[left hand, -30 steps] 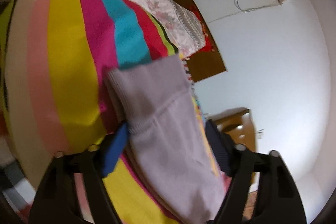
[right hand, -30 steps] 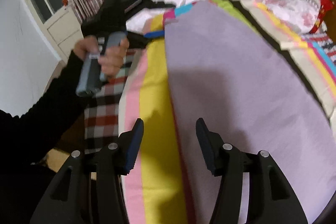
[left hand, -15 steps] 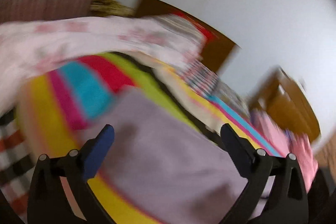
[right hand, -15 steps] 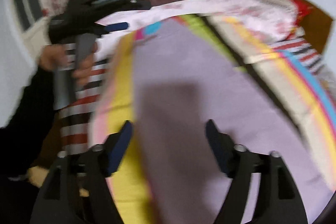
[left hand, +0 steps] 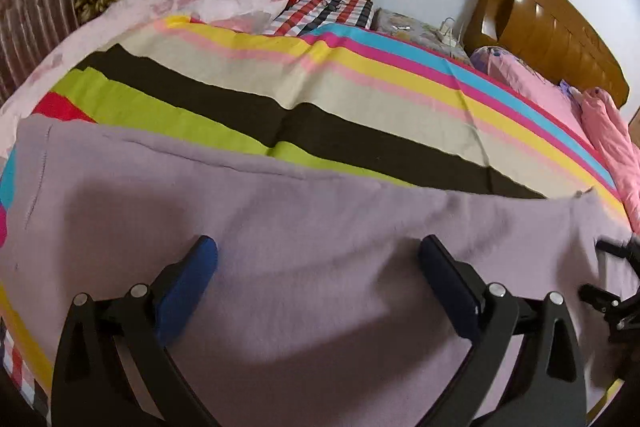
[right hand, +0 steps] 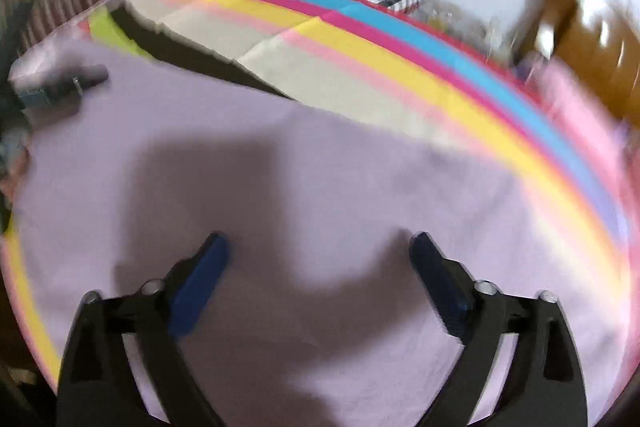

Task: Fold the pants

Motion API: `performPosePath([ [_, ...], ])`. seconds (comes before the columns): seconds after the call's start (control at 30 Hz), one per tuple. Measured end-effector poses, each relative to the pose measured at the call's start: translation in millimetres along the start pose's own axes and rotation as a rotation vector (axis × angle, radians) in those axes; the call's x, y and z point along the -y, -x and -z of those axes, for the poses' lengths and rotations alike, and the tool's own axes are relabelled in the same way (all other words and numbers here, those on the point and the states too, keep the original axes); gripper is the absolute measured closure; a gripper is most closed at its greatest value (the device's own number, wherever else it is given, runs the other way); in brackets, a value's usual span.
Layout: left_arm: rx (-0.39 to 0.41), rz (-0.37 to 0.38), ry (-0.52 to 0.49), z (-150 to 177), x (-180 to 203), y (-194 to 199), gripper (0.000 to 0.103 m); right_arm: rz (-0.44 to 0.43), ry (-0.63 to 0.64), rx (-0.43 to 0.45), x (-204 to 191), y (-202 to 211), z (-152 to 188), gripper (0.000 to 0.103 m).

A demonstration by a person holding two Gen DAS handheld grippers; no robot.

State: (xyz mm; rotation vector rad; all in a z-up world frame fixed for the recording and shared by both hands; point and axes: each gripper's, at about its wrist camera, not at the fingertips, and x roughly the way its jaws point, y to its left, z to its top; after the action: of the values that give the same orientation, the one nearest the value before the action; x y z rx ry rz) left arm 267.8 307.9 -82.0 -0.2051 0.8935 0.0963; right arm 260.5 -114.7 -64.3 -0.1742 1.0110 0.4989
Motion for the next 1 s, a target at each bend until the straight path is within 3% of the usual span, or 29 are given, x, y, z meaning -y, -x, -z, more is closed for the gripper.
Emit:
performPosePath([
  [0.07, -0.021, -0.029, 0.01, -3, -3, 0, 0.002, 0.074, -0.04, 0.013, 17, 15, 9, 0.011],
  [0.13, -0.027, -0.177, -0.015, -4, 10, 7, 0.002, 0.094, -0.069, 0.047, 34, 33, 18, 0.011],
  [0.17, 0.007, -0.211, -0.034, -6, 21, 20, 0.002, 0.084, -0.089, 0.082, 44, 48, 26, 0.011],
  [0.27, 0.121, -0.113, -0.116, -5, 77, 59, 0.002, 0.097, -0.139, 0.141, 77, 76, 46, 0.011],
  [0.33, 0.16, 0.032, -0.235, 0, 140, 68, 0.002, 0.089, -0.154, 0.156, 95, 84, 53, 0.011],
  [0.43, 0.099, 0.235, -0.403, 13, 219, 48, 0.002, 0.102, -0.147, 0.11, 119, 79, 59, 0.011],
  [0.5, -0.005, 0.279, -0.439, 24, 263, 13, 0.002, 0.295, -0.131, -0.039, 146, 63, 77, 0.011],
  [0.53, -0.054, 0.277, -0.436, 29, 274, -4, 0.002, 0.284, -0.144, -0.025, 158, 67, 87, 0.011],
  [0.57, -0.091, 0.253, -0.435, 33, 280, -21, 0.002, 0.204, -0.217, 0.005, 177, 77, 102, 0.011],
  [0.6, -0.086, 0.188, -0.471, 37, 288, -30, 0.002, 0.137, -0.282, 0.018, 196, 84, 120, 0.011],
  [0.67, -0.073, 0.167, -0.507, 35, 294, -35, 0.001, 0.06, -0.27, 0.093, 202, 101, 138, 0.012],
  [0.73, -0.076, 0.184, -0.495, 30, 286, -39, 0.001, 0.065, -0.24, 0.12, 198, 118, 147, 0.012],
  [0.83, -0.071, 0.167, -0.509, 29, 286, -42, 0.001, 0.174, -0.262, 0.195, 200, 140, 151, 0.009],
  [0.93, -0.07, 0.169, -0.504, 40, 295, -31, 0.001, 0.214, -0.255, 0.076, 214, 116, 171, 0.007],
  [0.97, -0.069, 0.166, -0.506, 40, 298, -29, 0.001, 0.24, -0.165, 0.121, 208, 116, 180, 0.007],
  [1.0, -0.068, 0.163, -0.507, 39, 299, -28, 0.001, 0.225, -0.156, 0.14, 208, 119, 186, 0.008],
])
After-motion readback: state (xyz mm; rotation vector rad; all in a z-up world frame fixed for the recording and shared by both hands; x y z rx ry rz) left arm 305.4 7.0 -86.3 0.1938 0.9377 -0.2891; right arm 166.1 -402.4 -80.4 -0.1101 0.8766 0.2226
